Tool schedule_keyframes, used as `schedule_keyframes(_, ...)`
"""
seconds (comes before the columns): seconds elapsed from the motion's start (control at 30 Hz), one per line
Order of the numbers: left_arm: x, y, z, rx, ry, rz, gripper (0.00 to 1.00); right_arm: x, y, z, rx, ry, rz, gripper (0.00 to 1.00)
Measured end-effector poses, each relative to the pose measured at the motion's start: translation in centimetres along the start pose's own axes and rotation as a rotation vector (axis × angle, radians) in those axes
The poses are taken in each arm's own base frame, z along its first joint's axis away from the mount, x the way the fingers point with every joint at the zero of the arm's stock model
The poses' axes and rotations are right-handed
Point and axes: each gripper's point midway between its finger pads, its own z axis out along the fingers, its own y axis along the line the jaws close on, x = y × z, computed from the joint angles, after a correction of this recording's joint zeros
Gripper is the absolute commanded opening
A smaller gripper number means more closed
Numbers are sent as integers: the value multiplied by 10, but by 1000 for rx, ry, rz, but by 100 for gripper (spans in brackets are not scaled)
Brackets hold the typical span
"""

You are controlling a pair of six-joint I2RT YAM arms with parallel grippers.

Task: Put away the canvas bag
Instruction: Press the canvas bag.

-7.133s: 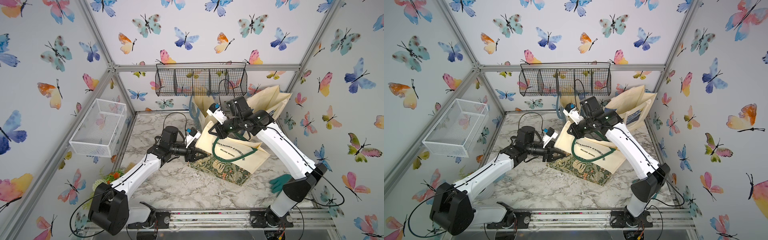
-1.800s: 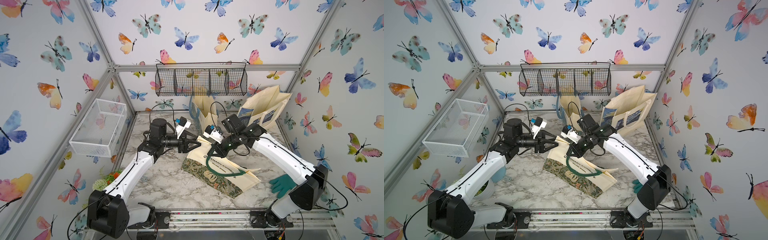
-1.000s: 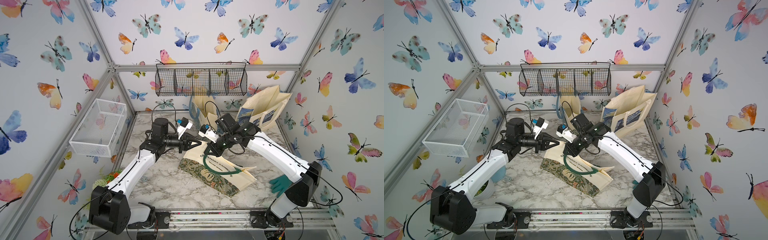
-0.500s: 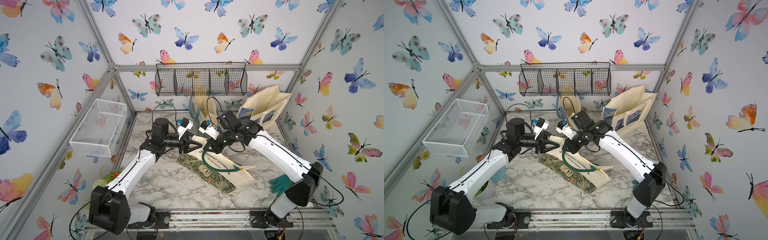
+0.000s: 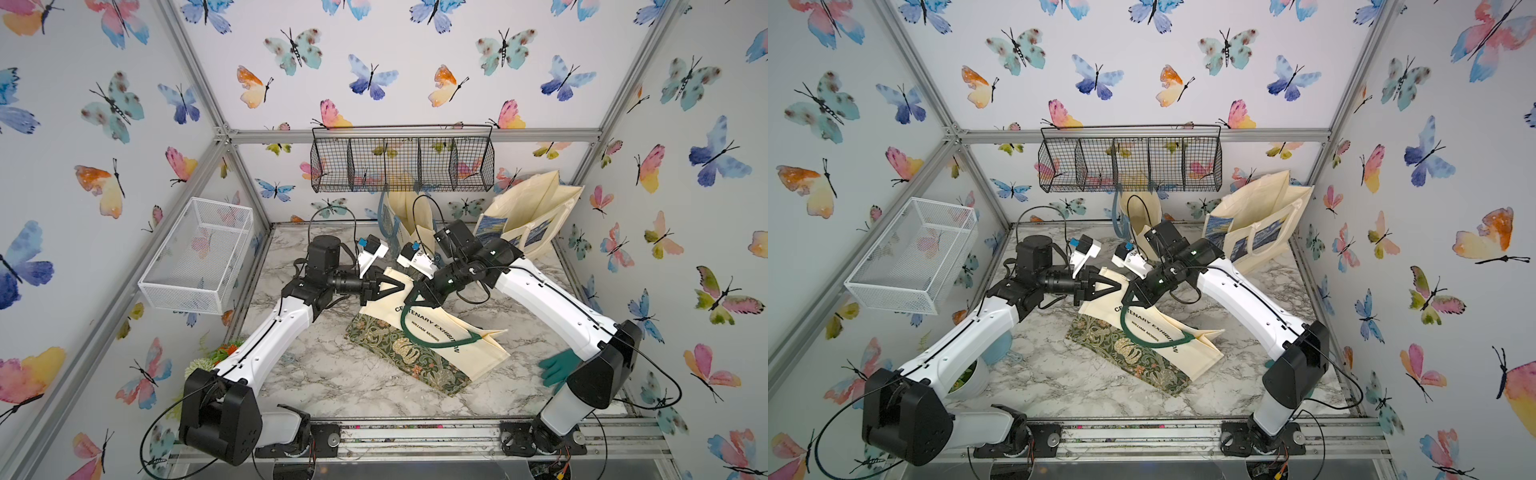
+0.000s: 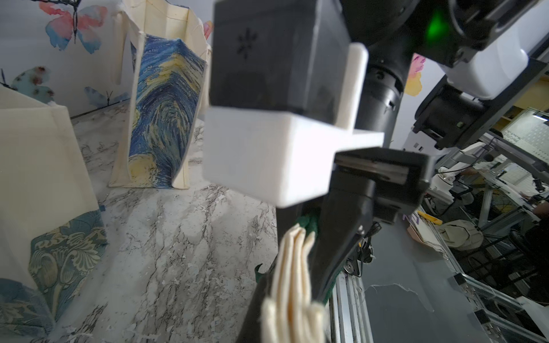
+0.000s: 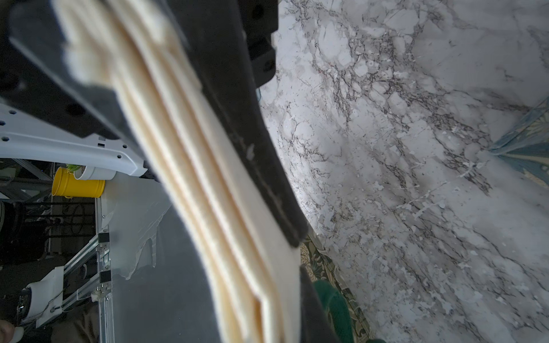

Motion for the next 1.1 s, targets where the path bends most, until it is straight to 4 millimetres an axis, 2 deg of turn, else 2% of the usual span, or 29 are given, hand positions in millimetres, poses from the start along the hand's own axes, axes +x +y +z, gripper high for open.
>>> schedule_keyframes(0.2,4,2,6,-98,52,190,0,5,-4,2,-21,7,28,2)
schedule_keyframes(0.37,14,-2,-1,-148,45,344,0,9,3,11,-65,11,36,2)
schedule_keyframes(0.5,23,-3,-8,-190,40,438,0,12,8,22,-93,11,38,9)
schedule_keyframes(0.57,23,0,-13,-194,38,464,0,12,9,25,-101,4,33,10)
schedule_keyframes(0.7,23,-2,-27,-133,7,515,0,7,18,31,-137,-34,-9,20)
schedule_keyframes(0.87,19,-2,-45,-20,-47,555,0,1,32,33,-165,-81,-75,28)
schedule_keyframes(1.1,15,14,-44,105,-70,619,0,15,36,23,-142,-67,-74,36)
